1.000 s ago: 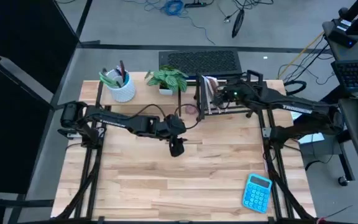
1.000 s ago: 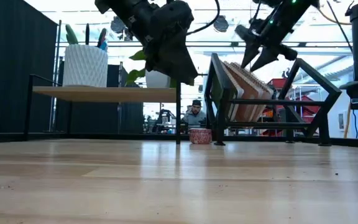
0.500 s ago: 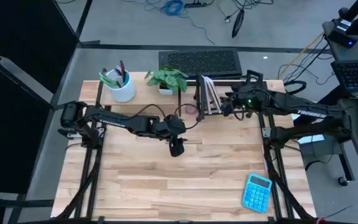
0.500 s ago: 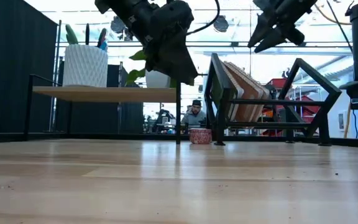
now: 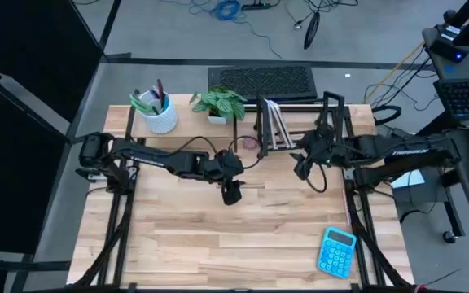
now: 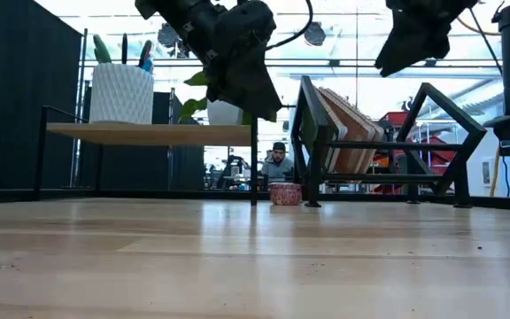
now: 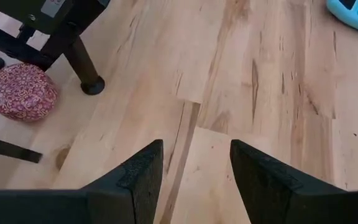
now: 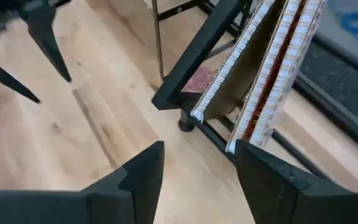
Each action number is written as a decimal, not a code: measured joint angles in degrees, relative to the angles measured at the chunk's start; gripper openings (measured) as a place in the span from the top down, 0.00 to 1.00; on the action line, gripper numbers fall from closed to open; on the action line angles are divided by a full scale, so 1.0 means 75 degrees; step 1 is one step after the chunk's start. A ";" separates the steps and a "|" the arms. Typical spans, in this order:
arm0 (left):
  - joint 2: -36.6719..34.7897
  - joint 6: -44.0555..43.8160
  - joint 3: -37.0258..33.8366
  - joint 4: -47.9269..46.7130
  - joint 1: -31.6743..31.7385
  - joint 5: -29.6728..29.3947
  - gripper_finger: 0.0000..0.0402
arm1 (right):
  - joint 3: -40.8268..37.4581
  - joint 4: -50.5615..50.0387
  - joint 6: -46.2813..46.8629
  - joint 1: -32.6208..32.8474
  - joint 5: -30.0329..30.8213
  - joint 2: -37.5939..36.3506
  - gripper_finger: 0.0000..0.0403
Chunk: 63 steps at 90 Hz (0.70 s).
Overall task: Stock shelves
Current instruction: Adjust the black bookshelf
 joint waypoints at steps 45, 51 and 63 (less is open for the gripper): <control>-0.0003 0.0001 -0.0074 -0.0181 0.0003 -0.0169 0.57 | -0.0008 -0.0372 -0.1943 -0.1867 0.2487 0.0098 0.57; -0.0003 0.0003 -0.0076 -0.0171 0.0006 -0.0321 0.57 | -0.0008 -0.0519 -0.2215 -0.2419 0.2203 0.0189 0.58; -0.0003 0.0003 -0.0079 -0.0134 0.0006 -0.0425 0.57 | -0.0009 -0.0680 -0.2855 -0.3290 0.1801 0.0393 0.66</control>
